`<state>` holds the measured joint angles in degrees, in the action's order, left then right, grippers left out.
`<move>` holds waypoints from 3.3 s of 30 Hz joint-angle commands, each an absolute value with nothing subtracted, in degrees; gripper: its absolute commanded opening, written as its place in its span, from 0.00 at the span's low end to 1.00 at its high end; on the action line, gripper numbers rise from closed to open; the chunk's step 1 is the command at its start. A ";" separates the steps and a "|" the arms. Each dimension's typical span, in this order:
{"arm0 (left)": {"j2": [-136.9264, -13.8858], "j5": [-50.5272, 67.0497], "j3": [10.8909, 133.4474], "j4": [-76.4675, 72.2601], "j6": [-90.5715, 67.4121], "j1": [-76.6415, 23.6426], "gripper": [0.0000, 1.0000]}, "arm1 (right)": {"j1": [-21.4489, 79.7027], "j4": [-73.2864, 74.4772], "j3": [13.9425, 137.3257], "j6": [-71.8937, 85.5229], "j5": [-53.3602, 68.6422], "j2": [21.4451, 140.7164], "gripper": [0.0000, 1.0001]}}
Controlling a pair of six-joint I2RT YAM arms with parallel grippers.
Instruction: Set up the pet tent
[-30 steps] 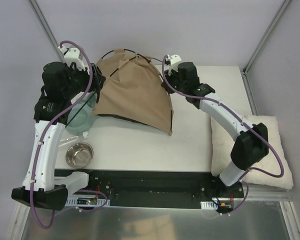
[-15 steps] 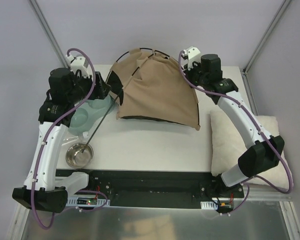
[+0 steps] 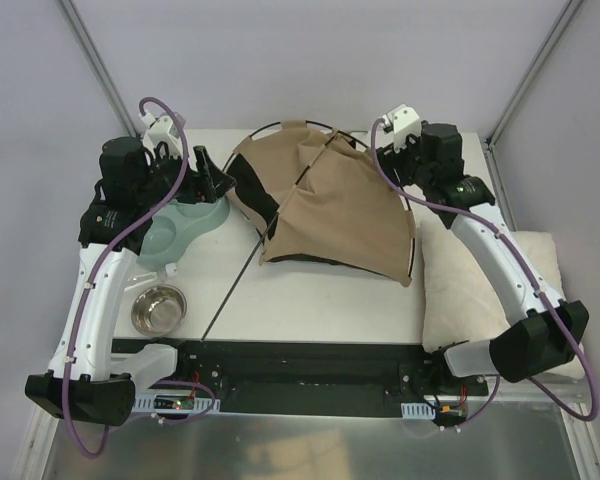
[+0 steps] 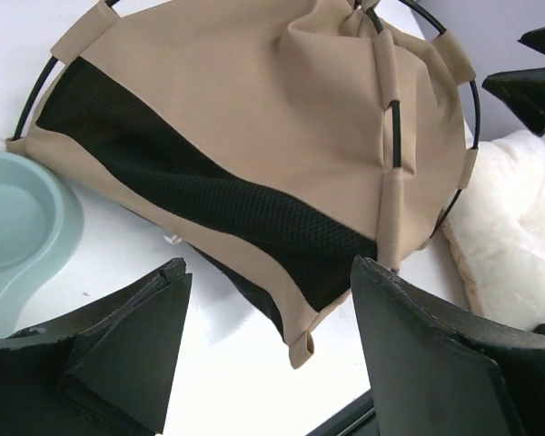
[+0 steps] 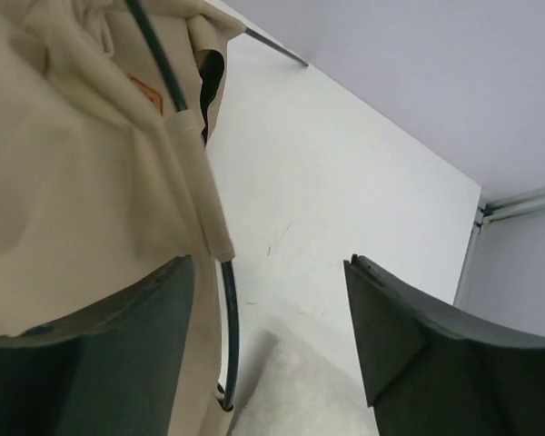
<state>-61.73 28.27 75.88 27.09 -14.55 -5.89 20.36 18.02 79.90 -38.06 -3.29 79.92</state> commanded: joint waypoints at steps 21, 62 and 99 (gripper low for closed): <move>-54.68 20.67 76.11 20.91 -15.21 -5.62 0.74 | 47.60 5.46 69.26 43.14 -4.80 63.98 0.83; -48.87 32.49 56.10 19.45 -19.59 -5.71 0.79 | 67.68 -6.50 67.68 62.22 -24.61 72.78 0.00; -63.45 23.46 33.31 -54.76 -4.05 -27.16 0.72 | 57.75 -6.59 71.81 80.77 -20.31 73.56 0.00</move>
